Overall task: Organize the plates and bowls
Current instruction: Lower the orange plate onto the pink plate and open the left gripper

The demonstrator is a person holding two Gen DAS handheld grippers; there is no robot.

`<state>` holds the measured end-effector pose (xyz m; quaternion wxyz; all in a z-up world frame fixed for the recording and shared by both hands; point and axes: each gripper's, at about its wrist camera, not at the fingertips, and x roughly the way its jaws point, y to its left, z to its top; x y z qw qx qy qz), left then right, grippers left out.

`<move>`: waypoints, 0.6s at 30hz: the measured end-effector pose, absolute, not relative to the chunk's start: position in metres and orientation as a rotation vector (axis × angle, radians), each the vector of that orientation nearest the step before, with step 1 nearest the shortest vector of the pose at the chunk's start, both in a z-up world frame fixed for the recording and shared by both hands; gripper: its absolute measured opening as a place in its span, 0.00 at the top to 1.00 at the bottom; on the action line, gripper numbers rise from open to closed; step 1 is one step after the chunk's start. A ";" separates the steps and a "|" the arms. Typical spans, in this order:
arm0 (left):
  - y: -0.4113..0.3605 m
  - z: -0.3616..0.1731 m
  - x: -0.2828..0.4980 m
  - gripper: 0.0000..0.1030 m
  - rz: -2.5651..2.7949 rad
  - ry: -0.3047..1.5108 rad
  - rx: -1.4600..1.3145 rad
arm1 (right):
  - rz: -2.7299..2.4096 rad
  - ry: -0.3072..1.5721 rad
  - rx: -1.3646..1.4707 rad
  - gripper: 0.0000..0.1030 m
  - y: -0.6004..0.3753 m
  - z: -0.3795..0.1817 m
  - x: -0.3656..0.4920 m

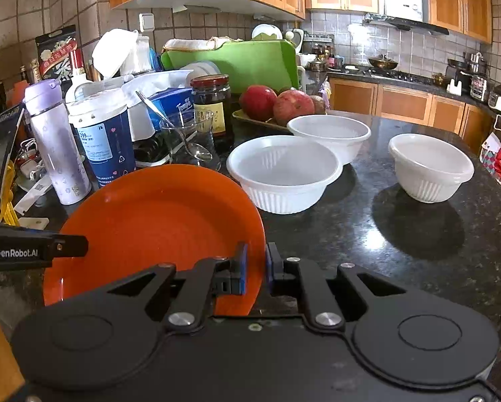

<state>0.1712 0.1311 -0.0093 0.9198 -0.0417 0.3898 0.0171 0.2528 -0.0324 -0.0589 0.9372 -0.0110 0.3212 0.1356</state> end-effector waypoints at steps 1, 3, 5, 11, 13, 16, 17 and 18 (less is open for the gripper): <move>0.134 -0.010 0.173 0.75 0.031 0.803 -0.085 | 0.273 0.659 -0.019 0.87 -0.030 -0.060 0.253; 0.138 -0.011 0.174 0.75 0.020 0.808 -0.088 | 0.259 0.662 -0.018 0.87 -0.024 -0.061 0.254; 0.143 -0.014 0.177 0.75 0.005 0.813 -0.089 | 0.243 0.666 -0.018 0.87 -0.019 -0.063 0.256; 0.151 -0.018 0.183 0.75 -0.038 0.827 -0.073 | 0.199 0.681 -0.008 0.87 -0.012 -0.067 0.255; 0.154 -0.018 0.184 0.75 -0.054 0.829 -0.069 | 0.188 0.683 -0.009 0.87 -0.010 -0.068 0.254; 0.157 -0.018 0.184 0.75 -0.066 0.831 -0.060 | 0.177 0.691 -0.008 0.87 -0.007 -0.069 0.253; 0.157 -0.018 0.185 0.75 -0.068 0.832 -0.058 | 0.174 0.694 -0.008 0.87 -0.006 -0.070 0.253; 0.158 -0.019 0.186 0.75 -0.072 0.832 -0.055 | 0.171 0.697 -0.008 0.87 -0.005 -0.071 0.254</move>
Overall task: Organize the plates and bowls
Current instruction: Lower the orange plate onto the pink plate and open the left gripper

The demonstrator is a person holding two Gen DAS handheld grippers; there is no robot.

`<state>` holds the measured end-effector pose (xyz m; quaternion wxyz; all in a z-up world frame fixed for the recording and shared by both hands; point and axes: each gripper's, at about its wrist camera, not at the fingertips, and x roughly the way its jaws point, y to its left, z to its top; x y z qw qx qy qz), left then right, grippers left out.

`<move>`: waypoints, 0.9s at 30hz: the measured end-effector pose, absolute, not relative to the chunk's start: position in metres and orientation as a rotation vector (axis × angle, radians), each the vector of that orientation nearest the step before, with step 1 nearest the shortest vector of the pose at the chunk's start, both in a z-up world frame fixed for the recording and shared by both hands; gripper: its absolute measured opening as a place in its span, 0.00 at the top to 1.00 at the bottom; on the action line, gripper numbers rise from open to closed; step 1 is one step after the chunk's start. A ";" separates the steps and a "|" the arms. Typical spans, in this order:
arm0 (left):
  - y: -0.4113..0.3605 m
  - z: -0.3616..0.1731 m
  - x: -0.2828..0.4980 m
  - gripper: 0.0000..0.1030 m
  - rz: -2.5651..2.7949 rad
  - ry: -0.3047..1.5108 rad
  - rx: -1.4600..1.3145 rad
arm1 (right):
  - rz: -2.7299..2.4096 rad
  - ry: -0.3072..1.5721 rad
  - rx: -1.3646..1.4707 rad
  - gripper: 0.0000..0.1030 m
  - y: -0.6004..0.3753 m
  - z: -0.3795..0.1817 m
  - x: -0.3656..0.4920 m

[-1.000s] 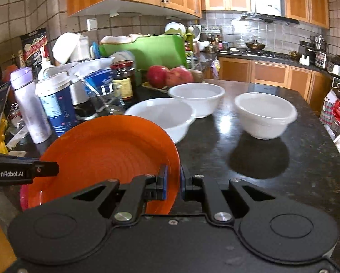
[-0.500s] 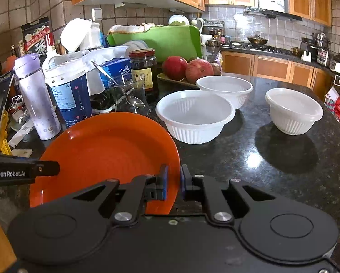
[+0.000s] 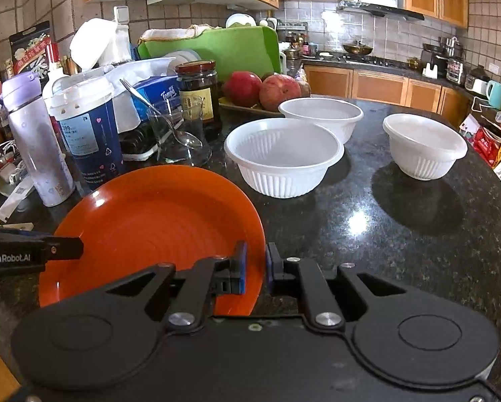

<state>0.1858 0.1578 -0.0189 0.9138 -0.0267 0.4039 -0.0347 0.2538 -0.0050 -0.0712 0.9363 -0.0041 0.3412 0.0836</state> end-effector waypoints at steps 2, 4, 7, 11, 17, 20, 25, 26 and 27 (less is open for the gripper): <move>0.159 -0.020 0.186 0.75 -0.079 0.836 -0.053 | 0.159 0.699 -0.009 0.87 -0.003 -0.073 0.255; 0.161 -0.021 0.186 0.75 -0.090 0.839 -0.053 | 0.152 0.699 -0.006 0.87 -0.003 -0.074 0.256; 0.163 -0.020 0.186 0.74 -0.101 0.839 -0.062 | 0.152 0.689 -0.009 0.84 0.000 -0.075 0.255; 0.166 -0.019 0.185 0.57 -0.123 0.840 -0.092 | 0.134 0.667 -0.010 0.65 0.002 -0.074 0.253; 0.160 -0.017 0.186 0.49 -0.121 0.847 -0.096 | 0.111 0.643 0.041 0.59 -0.005 -0.071 0.250; 0.154 -0.015 0.184 0.43 -0.112 0.842 -0.089 | 0.098 0.637 0.050 0.59 -0.008 -0.070 0.248; 0.138 -0.006 0.171 0.36 -0.051 0.744 0.015 | 0.078 0.623 0.063 0.59 -0.017 -0.068 0.239; 0.135 -0.004 0.169 0.35 -0.057 0.732 0.028 | 0.074 0.620 0.066 0.59 -0.019 -0.068 0.237; 0.132 -0.002 0.167 0.33 -0.069 0.724 0.033 | 0.072 0.617 0.070 0.59 -0.022 -0.067 0.234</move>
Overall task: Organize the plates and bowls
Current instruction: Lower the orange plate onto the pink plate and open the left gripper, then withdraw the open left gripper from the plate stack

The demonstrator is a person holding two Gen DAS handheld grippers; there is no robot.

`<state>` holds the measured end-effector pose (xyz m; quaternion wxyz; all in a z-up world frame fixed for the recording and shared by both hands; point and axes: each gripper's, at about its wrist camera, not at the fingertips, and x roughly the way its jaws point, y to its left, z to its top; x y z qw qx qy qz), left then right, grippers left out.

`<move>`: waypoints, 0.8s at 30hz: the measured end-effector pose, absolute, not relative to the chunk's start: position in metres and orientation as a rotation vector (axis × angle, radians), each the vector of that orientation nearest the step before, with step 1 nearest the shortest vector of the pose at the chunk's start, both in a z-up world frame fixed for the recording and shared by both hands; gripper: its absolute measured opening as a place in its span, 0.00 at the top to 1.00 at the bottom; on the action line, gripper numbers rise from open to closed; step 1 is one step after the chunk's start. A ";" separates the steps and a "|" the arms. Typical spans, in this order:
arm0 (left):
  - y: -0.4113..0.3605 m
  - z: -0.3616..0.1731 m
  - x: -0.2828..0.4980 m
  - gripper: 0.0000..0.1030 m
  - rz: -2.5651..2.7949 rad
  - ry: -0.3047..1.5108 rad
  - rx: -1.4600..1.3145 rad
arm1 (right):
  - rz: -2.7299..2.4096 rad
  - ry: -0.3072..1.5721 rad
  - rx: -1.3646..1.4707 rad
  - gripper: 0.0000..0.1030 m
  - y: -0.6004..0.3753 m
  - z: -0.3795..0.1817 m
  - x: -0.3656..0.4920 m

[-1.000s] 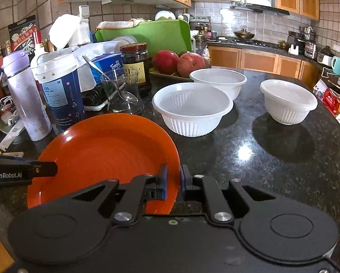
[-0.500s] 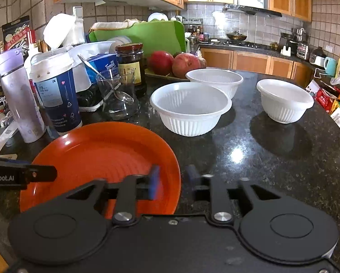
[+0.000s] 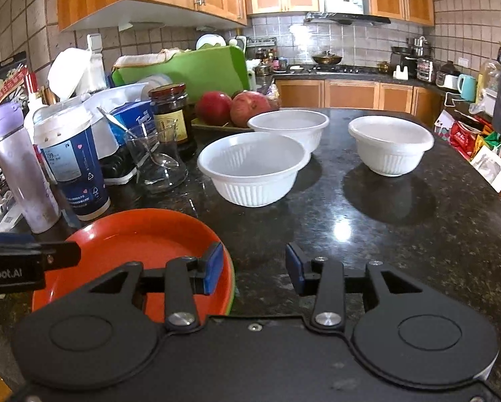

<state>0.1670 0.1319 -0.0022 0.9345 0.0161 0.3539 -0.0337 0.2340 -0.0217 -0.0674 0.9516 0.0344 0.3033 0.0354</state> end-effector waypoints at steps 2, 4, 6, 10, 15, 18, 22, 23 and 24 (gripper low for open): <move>0.125 0.001 0.166 0.31 -0.088 0.719 0.032 | 0.071 0.611 0.079 0.59 -0.029 -0.067 0.229; 0.114 0.003 0.165 0.30 -0.091 0.722 0.041 | 0.068 0.606 0.087 0.59 -0.038 -0.066 0.226; 0.100 0.004 0.165 0.29 -0.078 0.725 0.059 | 0.063 0.602 0.093 0.58 -0.049 -0.065 0.222; 0.072 0.005 0.167 0.24 -0.057 0.725 0.091 | 0.051 0.596 0.104 0.56 -0.075 -0.062 0.218; 0.036 0.002 0.171 0.23 -0.066 0.762 0.092 | 0.041 0.594 0.116 0.51 -0.109 -0.059 0.211; 0.016 -0.002 0.172 0.23 -0.060 0.789 0.102 | 0.032 0.596 0.123 0.50 -0.128 -0.059 0.207; -0.007 -0.007 0.177 0.23 -0.066 0.823 0.097 | 0.019 0.597 0.125 0.49 -0.154 -0.060 0.203; -0.012 -0.008 0.178 0.23 -0.068 0.834 0.093 | 0.017 0.598 0.125 0.49 -0.160 -0.060 0.202; -0.018 -0.010 0.179 0.23 -0.071 0.847 0.088 | 0.015 0.599 0.124 0.49 -0.167 -0.060 0.201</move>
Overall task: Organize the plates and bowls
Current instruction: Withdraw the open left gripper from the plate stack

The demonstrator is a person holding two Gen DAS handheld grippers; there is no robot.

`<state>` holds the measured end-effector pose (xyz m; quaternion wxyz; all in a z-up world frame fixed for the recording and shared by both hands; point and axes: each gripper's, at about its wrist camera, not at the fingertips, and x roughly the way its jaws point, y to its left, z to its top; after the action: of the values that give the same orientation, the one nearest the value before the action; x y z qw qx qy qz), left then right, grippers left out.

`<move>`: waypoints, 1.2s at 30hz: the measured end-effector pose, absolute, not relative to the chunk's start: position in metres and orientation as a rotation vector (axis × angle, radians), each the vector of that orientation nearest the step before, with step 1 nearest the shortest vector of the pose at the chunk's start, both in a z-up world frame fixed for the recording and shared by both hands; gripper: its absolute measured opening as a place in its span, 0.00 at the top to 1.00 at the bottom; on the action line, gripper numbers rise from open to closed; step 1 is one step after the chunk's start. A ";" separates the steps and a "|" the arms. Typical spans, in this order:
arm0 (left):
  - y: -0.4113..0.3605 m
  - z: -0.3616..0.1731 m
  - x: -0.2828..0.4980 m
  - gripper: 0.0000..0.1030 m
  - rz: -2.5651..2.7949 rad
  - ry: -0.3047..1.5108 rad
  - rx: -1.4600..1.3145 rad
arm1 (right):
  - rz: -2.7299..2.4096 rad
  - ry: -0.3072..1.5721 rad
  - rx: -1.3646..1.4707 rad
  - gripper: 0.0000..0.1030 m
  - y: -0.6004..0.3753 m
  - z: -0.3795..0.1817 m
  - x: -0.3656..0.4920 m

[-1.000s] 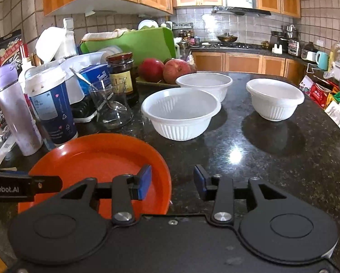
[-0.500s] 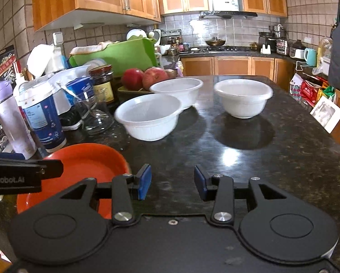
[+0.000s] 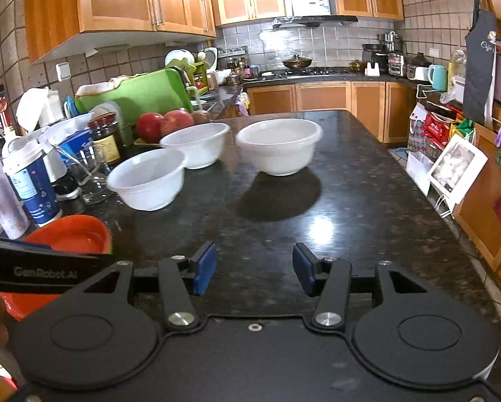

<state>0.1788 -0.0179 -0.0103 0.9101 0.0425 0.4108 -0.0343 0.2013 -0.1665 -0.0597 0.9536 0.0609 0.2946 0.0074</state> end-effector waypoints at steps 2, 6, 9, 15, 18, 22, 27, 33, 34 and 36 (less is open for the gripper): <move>-0.027 -0.014 0.183 0.23 -0.071 0.874 0.081 | 0.014 0.601 0.119 0.48 -0.175 -0.059 0.202; -0.043 -0.021 0.187 0.23 -0.068 0.910 0.065 | 0.017 0.604 0.114 0.48 -0.193 -0.060 0.202; -0.056 -0.025 0.186 0.23 -0.056 0.930 0.053 | 0.024 0.605 0.109 0.48 -0.205 -0.061 0.204; -0.074 -0.032 0.187 0.23 -0.024 0.958 0.040 | 0.045 0.608 0.106 0.48 -0.224 -0.063 0.207; -0.081 -0.034 0.186 0.23 -0.011 0.968 0.029 | 0.060 0.613 0.110 0.48 -0.233 -0.064 0.209; -0.089 -0.036 0.187 0.23 0.006 0.975 0.019 | 0.085 0.616 0.108 0.48 -0.239 -0.067 0.212; -0.096 -0.039 0.185 0.23 0.039 0.974 0.011 | 0.125 0.624 0.115 0.47 -0.246 -0.070 0.216; -0.096 -0.043 0.183 0.23 0.065 0.989 -0.008 | 0.168 0.616 0.117 0.43 -0.246 -0.072 0.219; -0.096 -0.043 0.183 0.23 0.063 0.991 -0.009 | 0.170 0.615 0.116 0.43 -0.246 -0.072 0.220; -0.096 -0.043 0.183 0.23 0.055 1.004 -0.002 | 0.172 0.620 0.118 0.43 -0.245 -0.072 0.223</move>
<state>0.1832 -0.0959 -0.0431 0.8763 -0.0008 0.4811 0.0262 0.2226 -0.2447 -0.0721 0.9471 0.0578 0.3043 0.0847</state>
